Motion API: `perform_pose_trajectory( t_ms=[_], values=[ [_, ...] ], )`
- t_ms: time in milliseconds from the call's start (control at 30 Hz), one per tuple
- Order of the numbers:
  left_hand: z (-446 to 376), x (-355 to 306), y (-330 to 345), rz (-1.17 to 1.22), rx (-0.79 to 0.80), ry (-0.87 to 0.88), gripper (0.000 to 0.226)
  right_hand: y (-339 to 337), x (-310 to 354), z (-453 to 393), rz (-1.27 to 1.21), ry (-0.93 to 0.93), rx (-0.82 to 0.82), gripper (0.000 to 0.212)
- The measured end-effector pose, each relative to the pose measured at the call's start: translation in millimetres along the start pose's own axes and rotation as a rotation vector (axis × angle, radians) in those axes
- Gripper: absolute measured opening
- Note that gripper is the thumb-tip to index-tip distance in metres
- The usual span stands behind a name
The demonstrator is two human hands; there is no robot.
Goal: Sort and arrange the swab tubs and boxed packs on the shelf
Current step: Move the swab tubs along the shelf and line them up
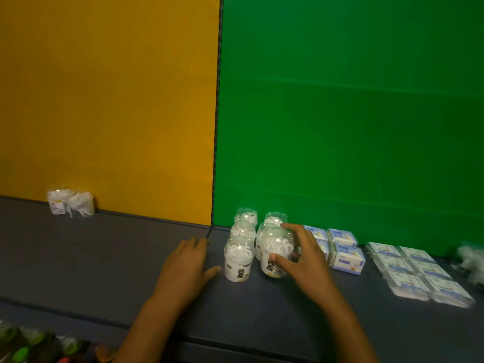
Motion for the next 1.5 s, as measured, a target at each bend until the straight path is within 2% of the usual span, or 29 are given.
perform_pose_trajectory(
  t_ms=[467,733,933,1167,1500],
  values=[
    [13.0,-4.8,1.6,-0.016,-0.014,-0.013,0.059,27.2,-25.0,-0.8,0.068,-0.016,0.035,0.063],
    [20.2,3.9,-4.8,-0.011,0.0,-0.022,0.057,29.1,-15.6,-3.1,0.266,0.017,0.121,0.062],
    [31.7,28.8,-36.8,0.009,-0.049,-0.053,0.057,30.3,37.3,-8.9,0.418,-0.047,0.063,0.056],
    [58.3,79.1,-85.6,0.005,-0.109,-0.05,0.05,86.9,111.3,-10.5,0.663,-0.141,0.066,0.049],
    [119.0,184.2,-127.7,-0.019,-0.104,-0.118,0.051,199.5,192.9,0.7,0.586,-0.199,0.186,0.054]
  ],
)
Point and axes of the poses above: each hand's wrist, its own z-axis away from the middle knuckle, its own y-axis out of the palm, x = y × z, the point moved 9 cm from there along -z, towards the middle knuckle, and after that the axes turned 8 degrees about x, right-handed, at the moved point
